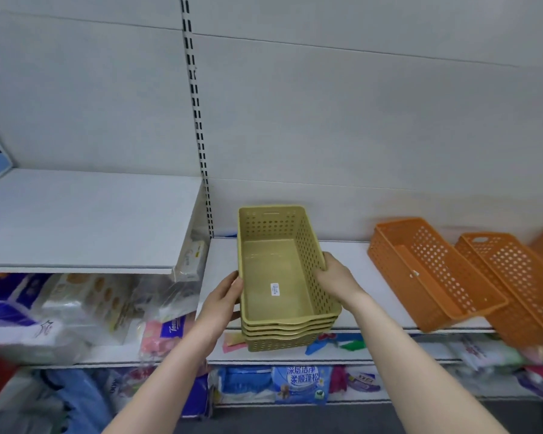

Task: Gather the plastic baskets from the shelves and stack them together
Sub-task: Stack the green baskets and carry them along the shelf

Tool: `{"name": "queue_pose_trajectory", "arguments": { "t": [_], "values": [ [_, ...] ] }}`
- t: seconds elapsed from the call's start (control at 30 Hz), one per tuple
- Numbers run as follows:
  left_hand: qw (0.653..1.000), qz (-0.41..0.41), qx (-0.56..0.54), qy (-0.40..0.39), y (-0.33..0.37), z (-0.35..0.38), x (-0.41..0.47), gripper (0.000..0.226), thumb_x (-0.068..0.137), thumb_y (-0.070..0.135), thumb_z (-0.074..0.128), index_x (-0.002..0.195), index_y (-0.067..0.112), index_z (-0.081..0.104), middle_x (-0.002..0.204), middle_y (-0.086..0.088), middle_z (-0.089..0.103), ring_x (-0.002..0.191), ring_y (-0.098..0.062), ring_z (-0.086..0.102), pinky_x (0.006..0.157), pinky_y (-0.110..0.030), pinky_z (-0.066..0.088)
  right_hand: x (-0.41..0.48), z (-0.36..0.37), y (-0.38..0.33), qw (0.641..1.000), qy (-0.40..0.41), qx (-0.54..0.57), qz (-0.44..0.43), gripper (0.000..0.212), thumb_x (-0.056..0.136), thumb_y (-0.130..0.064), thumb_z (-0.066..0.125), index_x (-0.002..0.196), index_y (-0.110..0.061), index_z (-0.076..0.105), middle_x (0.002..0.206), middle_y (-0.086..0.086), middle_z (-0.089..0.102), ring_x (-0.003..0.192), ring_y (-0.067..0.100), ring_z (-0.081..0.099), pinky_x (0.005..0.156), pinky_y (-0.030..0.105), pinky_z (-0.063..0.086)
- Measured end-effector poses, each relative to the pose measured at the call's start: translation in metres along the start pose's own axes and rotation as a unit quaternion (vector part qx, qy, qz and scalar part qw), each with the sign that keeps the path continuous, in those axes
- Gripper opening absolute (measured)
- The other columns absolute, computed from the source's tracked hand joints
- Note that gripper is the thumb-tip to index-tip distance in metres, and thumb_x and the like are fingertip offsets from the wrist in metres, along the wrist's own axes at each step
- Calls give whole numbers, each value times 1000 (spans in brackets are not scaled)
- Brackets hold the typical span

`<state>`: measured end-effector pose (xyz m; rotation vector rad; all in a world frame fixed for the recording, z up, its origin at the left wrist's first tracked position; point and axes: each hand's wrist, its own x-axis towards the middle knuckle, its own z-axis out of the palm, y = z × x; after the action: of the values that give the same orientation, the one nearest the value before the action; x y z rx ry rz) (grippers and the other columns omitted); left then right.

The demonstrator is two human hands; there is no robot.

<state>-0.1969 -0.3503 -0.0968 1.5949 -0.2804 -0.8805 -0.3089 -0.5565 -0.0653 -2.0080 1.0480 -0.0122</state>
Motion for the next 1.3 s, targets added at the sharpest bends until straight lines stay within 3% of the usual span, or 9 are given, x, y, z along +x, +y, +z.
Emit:
{"name": "queue_pose_trajectory", "arguments": {
  "t": [0.13,0.4,0.57,0.7,0.83,1.03,1.1,1.2,1.3],
  "values": [
    [1000,8,5,-7,-1,-4,8,47,99,38,47,143,26,44,128,-1,60,111,-17,60,93,-38,50,-6,0,-1,1000,3,26,5,38,92,-24,43,130,-23,50,121,5,63,111,26,60,96,41,50],
    [997,63,10,-50,30,39,-4,40,96,41,51,135,36,51,117,7,66,105,-13,62,80,-33,49,-51,-40,34,995,92,25,30,36,91,-16,42,126,-21,51,118,11,66,104,33,62,86,39,53],
    [980,154,20,-122,75,111,-20,31,93,35,60,124,40,56,114,2,66,101,-17,63,72,-29,49,-89,-111,73,982,177,68,-6,42,95,-15,46,136,-22,50,123,0,63,103,19,59,82,28,45],
    [957,225,53,-175,107,190,-29,61,80,53,66,136,37,52,123,3,63,97,-11,66,77,-32,52,-119,-181,112,961,234,145,-36,40,95,-16,50,134,-23,55,120,-6,67,107,15,64,92,35,52],
    [938,250,60,-232,121,287,-37,74,66,67,63,134,43,53,120,-3,65,109,-26,63,94,-50,52,-147,-254,169,943,283,172,-26,36,96,-16,50,129,-27,56,119,-4,68,105,16,66,94,46,54],
    [917,249,44,-307,102,452,-50,60,76,58,65,133,44,53,130,1,62,113,-18,64,94,-49,54,-189,-362,282,926,350,136,22,40,98,-15,49,138,-19,52,123,0,65,103,17,66,85,39,56],
    [915,229,38,-330,91,508,-56,48,87,45,63,134,41,53,129,-3,61,109,-18,64,91,-44,56,-202,-392,322,919,376,107,48,43,98,-17,49,141,-20,49,133,1,62,111,19,64,92,44,54],
    [920,186,22,-344,77,585,-65,34,95,29,57,125,44,57,115,-1,65,97,-14,65,83,-36,56,-216,-433,372,912,393,76,90,50,98,-21,48,148,-21,41,142,1,57,116,19,61,98,45,51],
    [917,161,23,-364,65,653,-67,34,97,24,52,126,39,56,93,6,66,83,-5,64,74,-28,52,-223,-470,417,903,408,59,122,50,99,-21,47,148,-21,41,141,1,57,100,15,64,81,33,52]
  ]
}}
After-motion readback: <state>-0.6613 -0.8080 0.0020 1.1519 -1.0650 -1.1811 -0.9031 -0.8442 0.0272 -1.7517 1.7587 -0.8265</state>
